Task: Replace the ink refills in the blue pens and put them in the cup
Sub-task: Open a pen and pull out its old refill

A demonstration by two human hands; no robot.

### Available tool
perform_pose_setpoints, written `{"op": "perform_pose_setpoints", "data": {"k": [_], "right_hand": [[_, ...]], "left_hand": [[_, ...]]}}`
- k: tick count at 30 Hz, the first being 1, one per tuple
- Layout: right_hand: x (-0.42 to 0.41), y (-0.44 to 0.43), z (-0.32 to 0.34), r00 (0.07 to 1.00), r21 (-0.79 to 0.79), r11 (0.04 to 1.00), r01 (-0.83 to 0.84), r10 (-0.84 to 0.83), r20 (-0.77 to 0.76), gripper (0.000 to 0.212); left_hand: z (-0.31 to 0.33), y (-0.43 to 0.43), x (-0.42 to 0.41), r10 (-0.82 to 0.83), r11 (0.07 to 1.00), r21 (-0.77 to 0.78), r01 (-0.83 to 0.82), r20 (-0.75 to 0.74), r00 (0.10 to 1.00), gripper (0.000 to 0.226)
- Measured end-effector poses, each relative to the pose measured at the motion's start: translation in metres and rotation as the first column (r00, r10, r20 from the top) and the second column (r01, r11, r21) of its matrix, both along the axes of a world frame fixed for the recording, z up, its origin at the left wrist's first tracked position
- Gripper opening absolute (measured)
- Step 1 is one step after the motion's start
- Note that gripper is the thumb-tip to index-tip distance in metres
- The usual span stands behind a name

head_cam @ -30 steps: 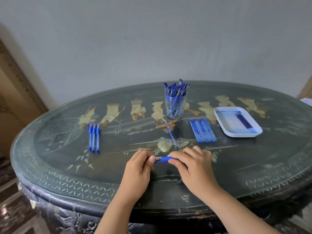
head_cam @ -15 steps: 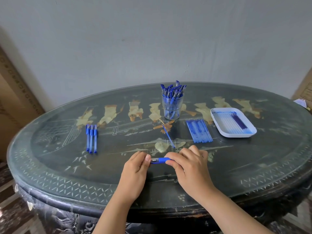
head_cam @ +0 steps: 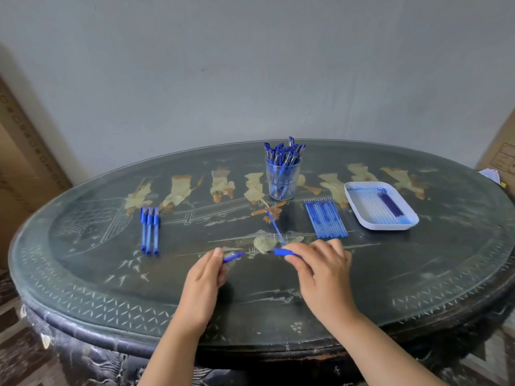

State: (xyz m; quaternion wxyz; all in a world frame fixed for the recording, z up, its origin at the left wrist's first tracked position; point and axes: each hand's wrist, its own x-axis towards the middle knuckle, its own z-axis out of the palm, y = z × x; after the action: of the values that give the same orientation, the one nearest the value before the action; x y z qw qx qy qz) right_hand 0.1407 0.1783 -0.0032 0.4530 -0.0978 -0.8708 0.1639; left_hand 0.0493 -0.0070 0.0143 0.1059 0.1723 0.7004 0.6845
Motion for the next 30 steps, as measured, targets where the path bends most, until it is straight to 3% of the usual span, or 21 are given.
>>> {"op": "perform_pose_setpoints", "data": {"k": [3,6,10,14,20,25,30], "right_hand": [[-0.003,-0.001,-0.002,1.0,-0.039,0.999,-0.003,0.003,0.024,0.013],[-0.002,-0.001,-0.003,0.998,-0.087,0.996,0.017,-0.012,0.06,0.019],[-0.001,-0.003,-0.001,0.997,-0.08,0.996,0.028,-0.022,0.077,0.026],[-0.001,-0.001,-0.003,0.993,-0.109,0.994,0.031,-0.018,0.117,0.025],[-0.003,-0.002,-0.008,0.988,-0.114,0.993,0.012,0.006,0.156,0.023],[-0.004,-0.001,-0.008,0.983,-0.127,0.992,-0.012,0.034,0.178,0.023],[-0.006,-0.003,-0.008,0.979,-0.073,0.996,-0.058,0.071,0.192,0.023]], "left_hand": [[0.0,0.006,0.006,0.016,0.99,-0.136,-0.04,-0.175,0.985,0.041],[-0.006,0.011,0.006,0.007,0.942,-0.309,-0.131,-0.374,0.927,0.023],[-0.016,0.018,0.003,-0.048,0.891,-0.399,-0.217,-0.558,0.828,0.005],[-0.025,0.022,0.0,-0.09,0.838,-0.483,-0.254,-0.582,0.808,0.011],[-0.026,0.022,0.0,-0.051,0.83,-0.47,-0.3,-0.6,0.798,0.016],[-0.016,0.019,0.006,-0.055,0.899,-0.38,-0.216,-0.588,0.807,0.038],[-0.004,0.018,0.013,-0.023,0.951,-0.26,-0.168,-0.6,0.8,0.03]]}}
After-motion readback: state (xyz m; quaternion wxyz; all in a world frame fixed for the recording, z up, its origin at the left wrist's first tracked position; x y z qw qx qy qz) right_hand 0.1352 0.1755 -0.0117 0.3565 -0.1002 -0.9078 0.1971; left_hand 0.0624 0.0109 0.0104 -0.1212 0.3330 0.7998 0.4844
